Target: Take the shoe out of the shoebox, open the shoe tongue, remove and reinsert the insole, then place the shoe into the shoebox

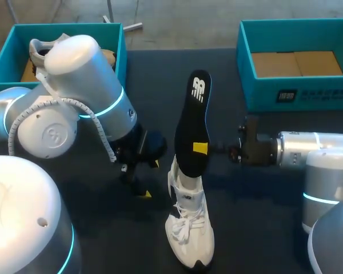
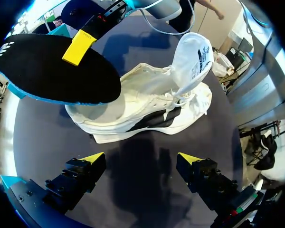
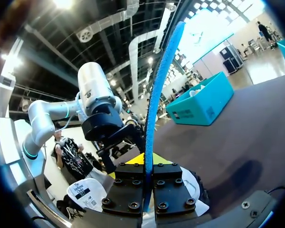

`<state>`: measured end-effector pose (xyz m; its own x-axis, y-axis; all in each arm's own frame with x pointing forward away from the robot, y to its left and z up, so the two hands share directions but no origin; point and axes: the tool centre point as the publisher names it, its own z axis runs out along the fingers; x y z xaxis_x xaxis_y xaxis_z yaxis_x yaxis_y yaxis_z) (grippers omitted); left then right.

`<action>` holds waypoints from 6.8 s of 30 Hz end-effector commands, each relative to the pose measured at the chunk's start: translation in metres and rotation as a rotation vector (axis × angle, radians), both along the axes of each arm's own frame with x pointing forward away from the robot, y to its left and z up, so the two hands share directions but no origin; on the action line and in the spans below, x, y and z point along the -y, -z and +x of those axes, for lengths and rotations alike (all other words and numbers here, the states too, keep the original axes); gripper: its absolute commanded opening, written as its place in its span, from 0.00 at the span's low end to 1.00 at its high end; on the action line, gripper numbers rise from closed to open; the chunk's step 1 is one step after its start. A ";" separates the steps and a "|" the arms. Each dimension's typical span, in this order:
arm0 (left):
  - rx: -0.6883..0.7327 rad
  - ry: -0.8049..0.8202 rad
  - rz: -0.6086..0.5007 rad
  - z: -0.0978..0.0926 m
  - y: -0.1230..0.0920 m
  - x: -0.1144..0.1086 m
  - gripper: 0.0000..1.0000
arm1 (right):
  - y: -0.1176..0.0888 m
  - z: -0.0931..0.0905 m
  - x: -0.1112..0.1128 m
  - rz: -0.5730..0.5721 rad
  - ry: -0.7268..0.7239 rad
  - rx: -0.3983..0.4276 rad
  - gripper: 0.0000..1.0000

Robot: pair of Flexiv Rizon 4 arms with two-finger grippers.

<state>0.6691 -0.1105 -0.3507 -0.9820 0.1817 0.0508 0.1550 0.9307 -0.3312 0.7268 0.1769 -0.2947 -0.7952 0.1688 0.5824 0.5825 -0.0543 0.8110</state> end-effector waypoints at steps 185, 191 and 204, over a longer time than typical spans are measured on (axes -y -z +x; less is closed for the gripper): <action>0.003 -0.077 0.038 0.013 0.001 0.002 1.00 | 0.013 -0.014 -0.018 -0.019 0.048 -0.169 0.00; 0.003 -0.077 0.038 0.013 0.001 0.002 1.00 | 0.013 -0.014 -0.015 -0.023 0.001 -0.173 0.00; 0.003 -0.077 0.038 0.013 0.001 0.002 1.00 | 0.027 -0.014 -0.016 -0.028 -0.073 -0.212 0.00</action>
